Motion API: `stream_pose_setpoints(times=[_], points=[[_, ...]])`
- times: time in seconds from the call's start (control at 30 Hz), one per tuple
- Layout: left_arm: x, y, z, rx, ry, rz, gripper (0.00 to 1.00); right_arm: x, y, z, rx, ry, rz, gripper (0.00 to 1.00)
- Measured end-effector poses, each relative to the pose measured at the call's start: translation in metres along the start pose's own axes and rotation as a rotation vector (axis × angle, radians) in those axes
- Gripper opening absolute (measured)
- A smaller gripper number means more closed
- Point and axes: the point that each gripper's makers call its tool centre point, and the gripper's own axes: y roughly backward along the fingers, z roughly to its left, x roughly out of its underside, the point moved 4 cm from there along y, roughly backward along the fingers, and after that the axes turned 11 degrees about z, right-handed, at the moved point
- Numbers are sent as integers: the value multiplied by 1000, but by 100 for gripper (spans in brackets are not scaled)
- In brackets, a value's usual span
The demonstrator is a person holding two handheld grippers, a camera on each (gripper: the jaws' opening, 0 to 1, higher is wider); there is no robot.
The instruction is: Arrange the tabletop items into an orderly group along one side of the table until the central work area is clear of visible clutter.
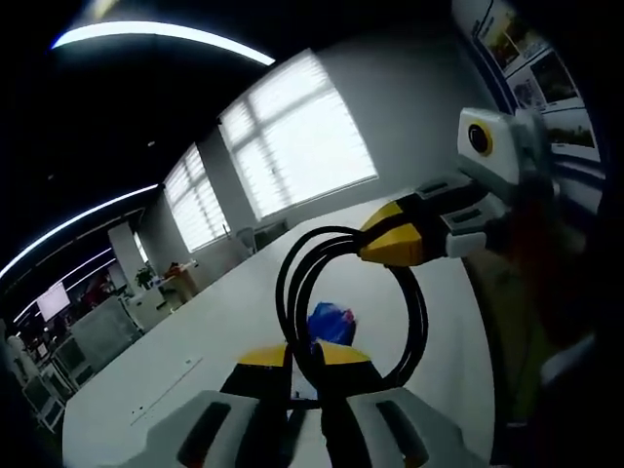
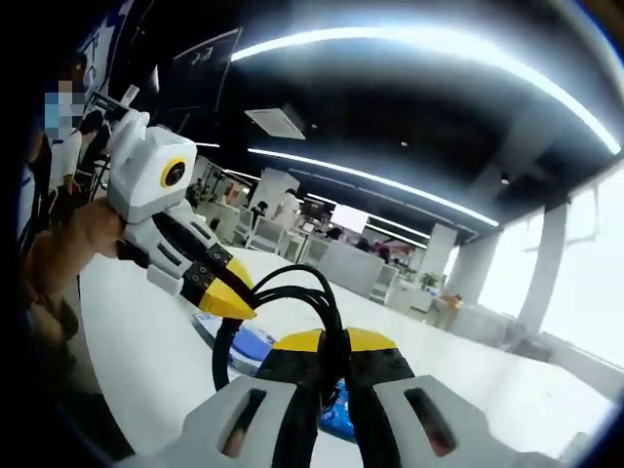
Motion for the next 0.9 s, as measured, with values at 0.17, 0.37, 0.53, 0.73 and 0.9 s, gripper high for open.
stream_pose_setpoints(times=[0.17, 0.37, 0.53, 0.73, 0.9], points=[[9, -8, -3, 6, 13, 22, 7, 9, -5, 3, -9, -4, 29, 4], [22, -16, -7, 14, 21, 58, 7, 22, -12, 7, -27, -17, 62, 4], [34, -23, -11, 15, 32, 87, 7, 35, -18, 11, -40, -26, 94, 4], [57, -40, -19, 24, 49, 147, 7, 62, -30, 20, -60, -55, 160, 4], [66, -49, -20, 32, 68, 165, 7, 72, -36, 21, -71, -74, 181, 4]])
